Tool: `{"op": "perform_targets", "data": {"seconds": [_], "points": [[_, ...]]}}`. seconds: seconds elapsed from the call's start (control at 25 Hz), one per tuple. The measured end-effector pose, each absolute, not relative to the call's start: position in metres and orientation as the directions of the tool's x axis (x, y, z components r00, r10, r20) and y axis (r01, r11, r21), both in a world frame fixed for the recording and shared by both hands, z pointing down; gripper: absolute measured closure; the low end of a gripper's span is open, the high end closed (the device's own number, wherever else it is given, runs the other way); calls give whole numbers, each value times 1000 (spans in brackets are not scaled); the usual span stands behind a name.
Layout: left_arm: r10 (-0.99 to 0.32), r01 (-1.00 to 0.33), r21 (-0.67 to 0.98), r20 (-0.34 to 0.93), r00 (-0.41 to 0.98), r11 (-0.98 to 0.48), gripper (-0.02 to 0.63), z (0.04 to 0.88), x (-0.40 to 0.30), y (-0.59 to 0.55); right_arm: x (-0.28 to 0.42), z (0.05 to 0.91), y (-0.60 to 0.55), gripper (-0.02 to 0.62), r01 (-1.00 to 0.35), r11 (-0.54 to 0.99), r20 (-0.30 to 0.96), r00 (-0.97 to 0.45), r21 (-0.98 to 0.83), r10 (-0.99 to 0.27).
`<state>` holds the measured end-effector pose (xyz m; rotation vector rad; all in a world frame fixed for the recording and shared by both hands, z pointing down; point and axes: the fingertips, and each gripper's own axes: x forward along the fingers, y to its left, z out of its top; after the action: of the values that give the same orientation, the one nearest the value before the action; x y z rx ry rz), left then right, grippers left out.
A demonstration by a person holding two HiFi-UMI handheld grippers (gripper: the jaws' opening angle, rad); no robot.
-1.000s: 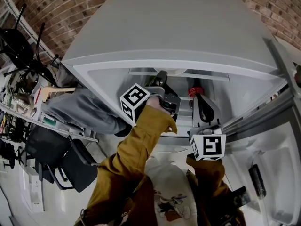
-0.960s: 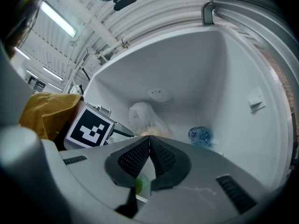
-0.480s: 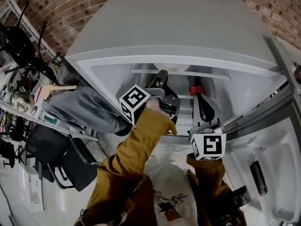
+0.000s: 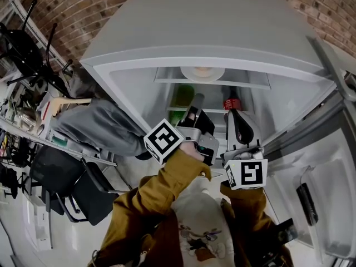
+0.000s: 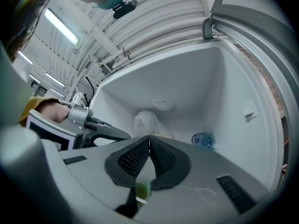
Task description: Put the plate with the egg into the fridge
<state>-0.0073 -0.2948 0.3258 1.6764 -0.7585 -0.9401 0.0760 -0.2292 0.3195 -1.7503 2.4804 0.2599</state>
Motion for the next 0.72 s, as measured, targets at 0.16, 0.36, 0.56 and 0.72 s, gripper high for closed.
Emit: {"op": "perform_targets", "data": {"seconds": [0.16,0.36,0.56,0.72], "points": [[-802,-77,925,-278,529,-371,598,312,-3,-275,74,322,-227,589,-939,326,-151,-339,109,-928],[-757,-175,872,-277,592,-457,598,312,8,-251,72,325,-222,589,-938,330,-144,-343,108,-928],[-749,-269,806,-291,596,-528,598,309,0,-243,75,325,-218,589,-940,322,-145,-336,111,-930],[-730,-323,749,-299,615,-579,598,310,1,-231,76,328,-210,589,-943,318,-143,-330,99,-933]]}}
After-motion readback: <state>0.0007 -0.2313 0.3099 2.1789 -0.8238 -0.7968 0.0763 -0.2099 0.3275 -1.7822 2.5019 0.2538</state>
